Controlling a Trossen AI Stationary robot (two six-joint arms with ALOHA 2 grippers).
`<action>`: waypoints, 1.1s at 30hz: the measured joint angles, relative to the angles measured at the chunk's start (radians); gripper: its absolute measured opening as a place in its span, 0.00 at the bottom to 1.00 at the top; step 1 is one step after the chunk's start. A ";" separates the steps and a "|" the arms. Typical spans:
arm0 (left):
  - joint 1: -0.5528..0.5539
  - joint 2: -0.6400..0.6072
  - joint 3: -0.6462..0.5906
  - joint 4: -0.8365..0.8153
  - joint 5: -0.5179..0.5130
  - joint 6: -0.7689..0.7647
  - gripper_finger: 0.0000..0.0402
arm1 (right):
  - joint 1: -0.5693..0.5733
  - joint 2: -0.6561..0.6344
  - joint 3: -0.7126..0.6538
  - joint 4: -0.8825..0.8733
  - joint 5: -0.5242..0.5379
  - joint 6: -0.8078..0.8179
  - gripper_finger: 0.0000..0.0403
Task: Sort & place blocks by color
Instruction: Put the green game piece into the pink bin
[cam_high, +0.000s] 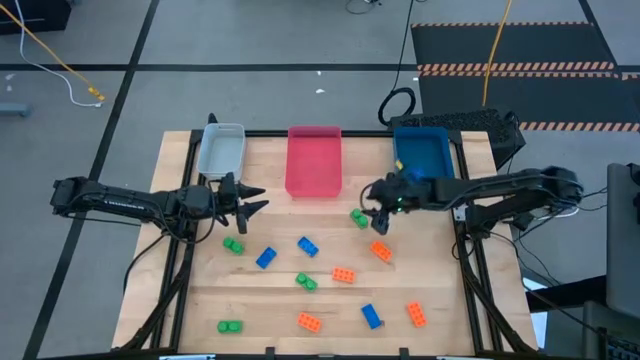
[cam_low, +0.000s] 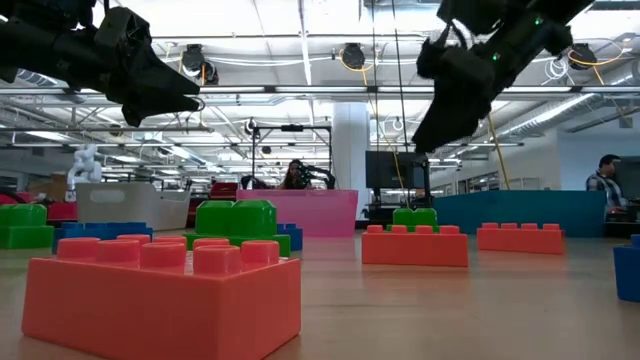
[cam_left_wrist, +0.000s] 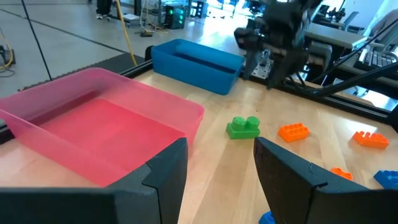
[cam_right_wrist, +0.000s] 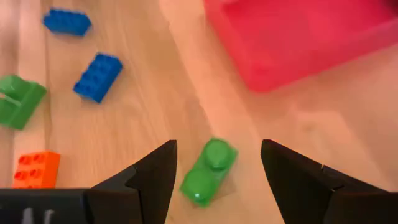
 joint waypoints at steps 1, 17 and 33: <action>0.000 0.000 0.000 0.000 -0.001 0.000 0.46 | 0.010 0.026 0.000 0.013 0.000 0.016 0.56; 0.000 0.000 0.000 -0.001 -0.001 -0.006 0.46 | 0.120 0.272 0.056 -0.044 0.152 0.141 0.56; 0.000 0.000 0.000 -0.002 -0.001 -0.007 0.46 | 0.112 0.392 0.060 -0.005 0.207 0.167 0.50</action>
